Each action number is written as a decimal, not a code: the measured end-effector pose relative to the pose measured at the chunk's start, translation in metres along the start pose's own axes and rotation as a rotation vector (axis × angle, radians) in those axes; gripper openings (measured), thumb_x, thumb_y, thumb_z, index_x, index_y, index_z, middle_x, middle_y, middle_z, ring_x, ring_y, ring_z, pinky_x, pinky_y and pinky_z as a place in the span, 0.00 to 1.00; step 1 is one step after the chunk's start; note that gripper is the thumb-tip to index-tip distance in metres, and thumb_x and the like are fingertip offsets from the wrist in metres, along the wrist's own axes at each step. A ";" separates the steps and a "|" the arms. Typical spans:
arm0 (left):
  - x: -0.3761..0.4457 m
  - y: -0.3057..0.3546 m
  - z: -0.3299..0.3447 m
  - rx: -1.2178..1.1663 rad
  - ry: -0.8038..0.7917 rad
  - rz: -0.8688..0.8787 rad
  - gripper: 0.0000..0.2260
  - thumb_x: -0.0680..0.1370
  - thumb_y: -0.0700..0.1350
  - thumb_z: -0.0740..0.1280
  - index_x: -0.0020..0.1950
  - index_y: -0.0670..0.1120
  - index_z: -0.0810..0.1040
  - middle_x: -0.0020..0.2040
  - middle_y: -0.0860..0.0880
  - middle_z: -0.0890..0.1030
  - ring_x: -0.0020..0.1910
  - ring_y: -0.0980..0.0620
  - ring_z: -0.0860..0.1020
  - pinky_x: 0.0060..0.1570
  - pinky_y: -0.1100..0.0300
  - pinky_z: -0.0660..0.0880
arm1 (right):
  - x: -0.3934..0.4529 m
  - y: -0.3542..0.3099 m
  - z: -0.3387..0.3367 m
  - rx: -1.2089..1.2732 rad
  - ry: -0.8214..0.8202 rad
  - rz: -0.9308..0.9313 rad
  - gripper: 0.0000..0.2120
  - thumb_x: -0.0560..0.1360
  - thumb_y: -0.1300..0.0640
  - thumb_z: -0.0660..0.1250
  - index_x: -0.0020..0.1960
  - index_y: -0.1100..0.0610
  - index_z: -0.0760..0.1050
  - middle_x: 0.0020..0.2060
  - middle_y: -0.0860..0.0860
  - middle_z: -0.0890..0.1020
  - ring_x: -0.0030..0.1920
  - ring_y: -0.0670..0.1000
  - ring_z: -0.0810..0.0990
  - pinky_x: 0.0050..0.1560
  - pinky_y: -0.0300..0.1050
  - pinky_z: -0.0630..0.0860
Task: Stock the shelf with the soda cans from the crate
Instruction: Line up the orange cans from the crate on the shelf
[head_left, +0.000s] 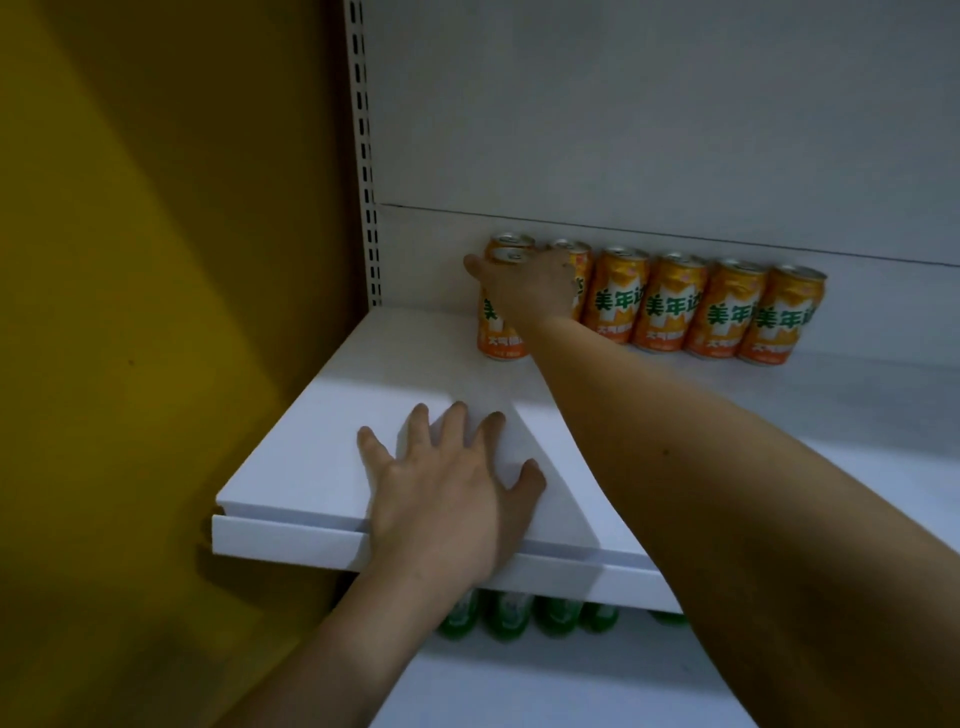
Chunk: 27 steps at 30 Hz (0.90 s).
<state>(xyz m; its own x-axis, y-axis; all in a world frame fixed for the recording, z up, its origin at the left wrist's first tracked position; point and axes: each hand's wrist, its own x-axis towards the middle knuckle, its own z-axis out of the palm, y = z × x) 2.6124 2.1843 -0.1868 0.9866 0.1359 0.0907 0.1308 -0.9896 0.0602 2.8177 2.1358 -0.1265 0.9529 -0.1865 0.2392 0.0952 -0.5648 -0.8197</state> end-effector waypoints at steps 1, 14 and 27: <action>0.000 0.000 -0.001 -0.005 0.003 0.006 0.30 0.77 0.68 0.41 0.78 0.59 0.49 0.80 0.51 0.52 0.79 0.44 0.48 0.71 0.30 0.44 | -0.002 0.001 -0.002 0.016 -0.036 0.035 0.57 0.64 0.31 0.74 0.78 0.63 0.53 0.74 0.58 0.66 0.73 0.59 0.66 0.71 0.54 0.67; -0.011 0.004 -0.016 -0.133 -0.083 -0.028 0.29 0.78 0.66 0.47 0.76 0.57 0.61 0.77 0.50 0.61 0.75 0.43 0.58 0.69 0.32 0.49 | -0.131 0.028 -0.104 -0.350 -0.405 -0.037 0.32 0.75 0.42 0.69 0.70 0.60 0.69 0.61 0.54 0.78 0.61 0.56 0.76 0.61 0.51 0.74; -0.165 0.070 0.011 -0.680 0.288 0.076 0.09 0.79 0.45 0.61 0.56 0.49 0.78 0.57 0.48 0.78 0.59 0.46 0.72 0.53 0.53 0.72 | -0.325 0.112 -0.232 -0.308 -0.519 -0.039 0.13 0.79 0.49 0.65 0.55 0.59 0.77 0.44 0.52 0.80 0.43 0.51 0.79 0.46 0.46 0.76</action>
<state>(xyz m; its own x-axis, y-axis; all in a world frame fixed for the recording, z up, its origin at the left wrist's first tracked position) 2.4597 2.0923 -0.2082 0.9134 0.1682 0.3706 -0.1182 -0.7618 0.6370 2.4522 1.9466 -0.1751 0.9738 0.2117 -0.0830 0.1186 -0.7843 -0.6089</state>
